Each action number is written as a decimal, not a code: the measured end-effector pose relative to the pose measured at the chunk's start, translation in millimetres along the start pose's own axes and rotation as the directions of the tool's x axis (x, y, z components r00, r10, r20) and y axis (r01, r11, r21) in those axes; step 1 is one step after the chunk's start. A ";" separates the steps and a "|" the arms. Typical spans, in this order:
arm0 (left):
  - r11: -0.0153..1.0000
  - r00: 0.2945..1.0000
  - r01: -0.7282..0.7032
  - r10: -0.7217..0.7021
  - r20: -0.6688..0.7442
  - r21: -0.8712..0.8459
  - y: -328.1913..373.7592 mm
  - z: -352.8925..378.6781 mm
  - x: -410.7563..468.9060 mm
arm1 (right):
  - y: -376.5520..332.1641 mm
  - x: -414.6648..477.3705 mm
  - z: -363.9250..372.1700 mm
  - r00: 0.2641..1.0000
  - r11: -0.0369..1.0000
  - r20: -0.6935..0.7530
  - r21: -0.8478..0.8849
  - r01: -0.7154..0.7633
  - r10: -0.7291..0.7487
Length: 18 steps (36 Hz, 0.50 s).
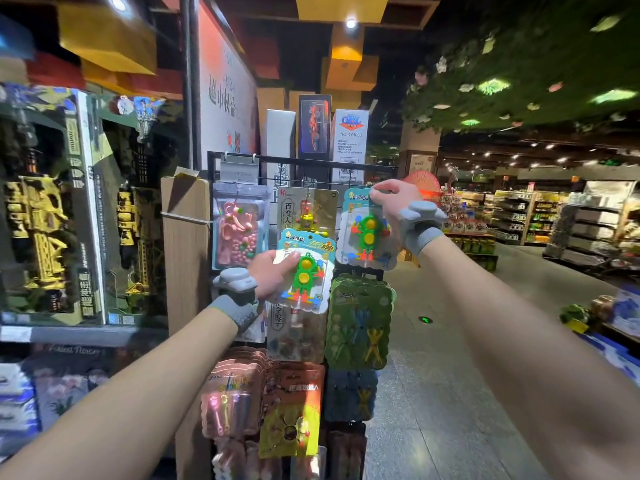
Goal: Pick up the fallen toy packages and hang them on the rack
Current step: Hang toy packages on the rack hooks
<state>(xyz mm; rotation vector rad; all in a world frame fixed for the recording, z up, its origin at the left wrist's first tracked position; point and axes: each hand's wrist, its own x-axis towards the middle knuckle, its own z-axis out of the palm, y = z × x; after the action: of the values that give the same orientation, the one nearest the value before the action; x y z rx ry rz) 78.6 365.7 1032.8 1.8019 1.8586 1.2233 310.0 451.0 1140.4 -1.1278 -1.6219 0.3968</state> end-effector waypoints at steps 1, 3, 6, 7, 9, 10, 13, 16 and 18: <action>1.000 1.000 0.000 0.000 -0.002 -0.003 1.0 0.9 -1.1 | 0.5 0.1 0.5 1.000 1.000 -0.002 0.001 0.001 -0.001; 1.000 1.000 -0.002 0.002 -0.006 -0.002 1.2 1.5 -2.2 | 0.7 -0.5 1.5 1.000 1.000 -0.011 0.013 -0.005 0.005; 1.000 1.000 -0.008 0.008 -0.005 0.011 1.6 3.2 -1.6 | 1.5 0.1 0.7 0.999 0.999 -0.023 0.045 -0.021 0.022; 1.000 1.000 -0.007 0.007 -0.005 0.008 1.6 3.7 -1.3 | 1.7 0.7 0.2 0.999 0.998 -0.024 0.052 -0.023 0.024; 1.000 1.000 -0.010 0.010 -0.007 -0.005 1.9 4.6 -0.8 | 2.9 2.8 0.1 0.999 0.997 -0.027 0.066 -0.028 0.030; 1.000 1.000 -0.012 0.012 -0.010 -0.021 1.7 4.6 -0.2 | 3.3 3.3 0.0 0.999 0.997 -0.027 0.072 -0.030 0.032; 0.998 1.000 -0.018 0.017 -0.018 -0.056 0.3 2.0 0.3 | 4.2 2.8 1.2 0.999 0.994 -0.032 0.106 -0.023 0.026; 0.999 1.000 -0.010 0.009 -0.009 -0.044 -4.7 -2.1 2.8 | 3.8 1.8 2.4 0.999 0.987 -0.036 0.157 -0.028 0.034; 0.998 1.000 0.004 -0.004 -0.002 -0.057 -7.8 -3.6 4.7 | 2.5 3.3 1.5 0.999 0.984 -0.030 0.172 -0.035 0.041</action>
<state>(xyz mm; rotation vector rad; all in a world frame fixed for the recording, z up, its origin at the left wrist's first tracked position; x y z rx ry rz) 69.9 369.7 1031.0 1.7671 1.8094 1.2645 310.0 455.3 1139.9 -1.0308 -1.5079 0.5298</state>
